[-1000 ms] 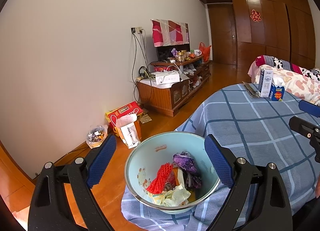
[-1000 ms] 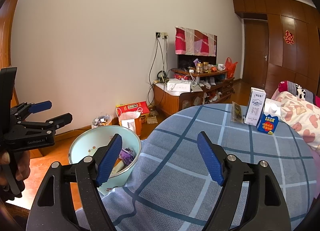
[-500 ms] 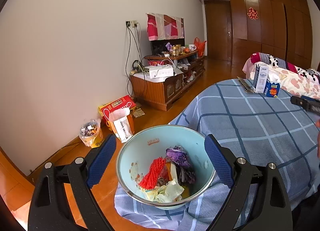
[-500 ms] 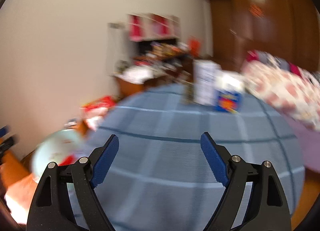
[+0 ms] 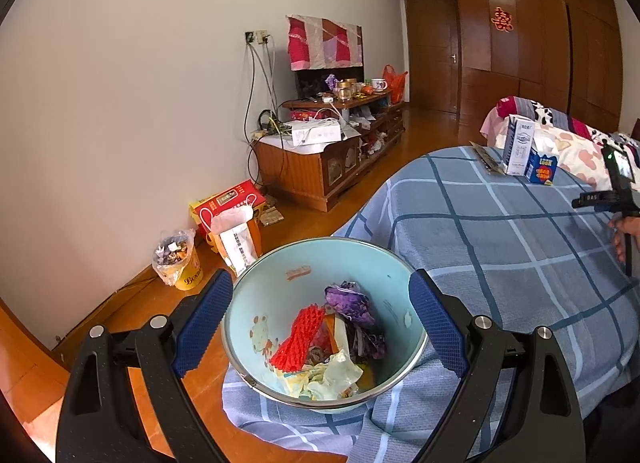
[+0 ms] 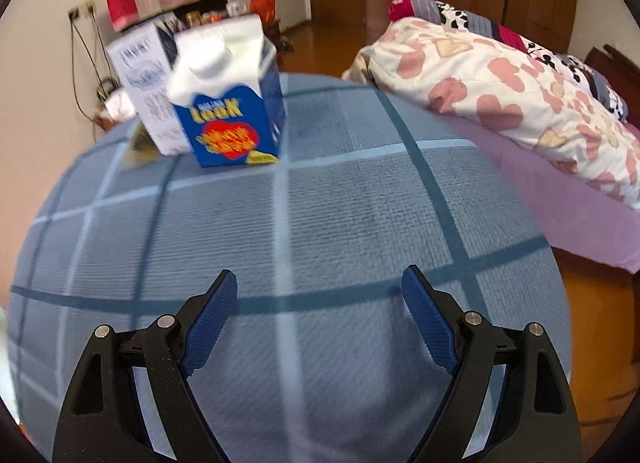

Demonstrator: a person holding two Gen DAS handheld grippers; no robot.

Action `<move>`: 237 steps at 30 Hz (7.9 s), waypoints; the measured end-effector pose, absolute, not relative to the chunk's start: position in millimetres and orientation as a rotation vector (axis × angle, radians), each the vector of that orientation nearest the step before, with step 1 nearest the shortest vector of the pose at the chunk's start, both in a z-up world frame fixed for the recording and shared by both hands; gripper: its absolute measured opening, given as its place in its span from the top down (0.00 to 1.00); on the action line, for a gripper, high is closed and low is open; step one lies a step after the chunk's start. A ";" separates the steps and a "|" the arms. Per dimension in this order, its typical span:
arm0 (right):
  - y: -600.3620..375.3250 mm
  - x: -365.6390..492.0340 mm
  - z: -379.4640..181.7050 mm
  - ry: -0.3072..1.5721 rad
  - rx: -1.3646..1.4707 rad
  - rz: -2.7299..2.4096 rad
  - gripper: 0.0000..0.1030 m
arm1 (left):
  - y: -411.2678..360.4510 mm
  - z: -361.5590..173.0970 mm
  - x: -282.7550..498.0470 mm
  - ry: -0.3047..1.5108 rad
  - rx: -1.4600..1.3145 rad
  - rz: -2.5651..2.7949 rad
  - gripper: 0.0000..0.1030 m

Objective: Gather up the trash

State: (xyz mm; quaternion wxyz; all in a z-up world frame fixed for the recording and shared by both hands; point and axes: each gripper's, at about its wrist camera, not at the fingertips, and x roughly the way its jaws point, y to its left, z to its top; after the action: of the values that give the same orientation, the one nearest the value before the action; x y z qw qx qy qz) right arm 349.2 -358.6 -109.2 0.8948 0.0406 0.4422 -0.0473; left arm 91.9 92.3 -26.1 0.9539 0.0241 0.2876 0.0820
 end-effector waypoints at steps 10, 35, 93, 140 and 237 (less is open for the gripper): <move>-351.6 370.8 -125.9 0.926 0.047 -0.065 0.05 | 106.4 -21.7 92.9 0.578 0.009 0.194 0.15; -350.8 371.7 -123.8 0.929 0.055 -0.074 0.05 | 145.5 7.0 79.6 0.449 -0.039 0.323 0.09; -350.8 371.9 -123.6 0.931 0.055 -0.074 0.04 | 61.2 102.5 88.9 0.243 0.022 0.298 0.06; -351.4 373.0 -124.0 0.933 0.055 -0.074 0.04 | 155.2 97.2 32.4 0.167 -0.097 0.445 0.06; -240.1 70.1 45.9 0.378 -0.002 0.137 0.05 | -2.4 24.6 73.4 0.450 0.099 0.083 0.06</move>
State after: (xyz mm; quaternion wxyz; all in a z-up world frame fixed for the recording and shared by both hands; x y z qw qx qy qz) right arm 70.1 -240.1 45.9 0.9799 -0.0011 0.1877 0.0681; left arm 73.4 -2.4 24.6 0.9728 0.0489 0.2228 0.0409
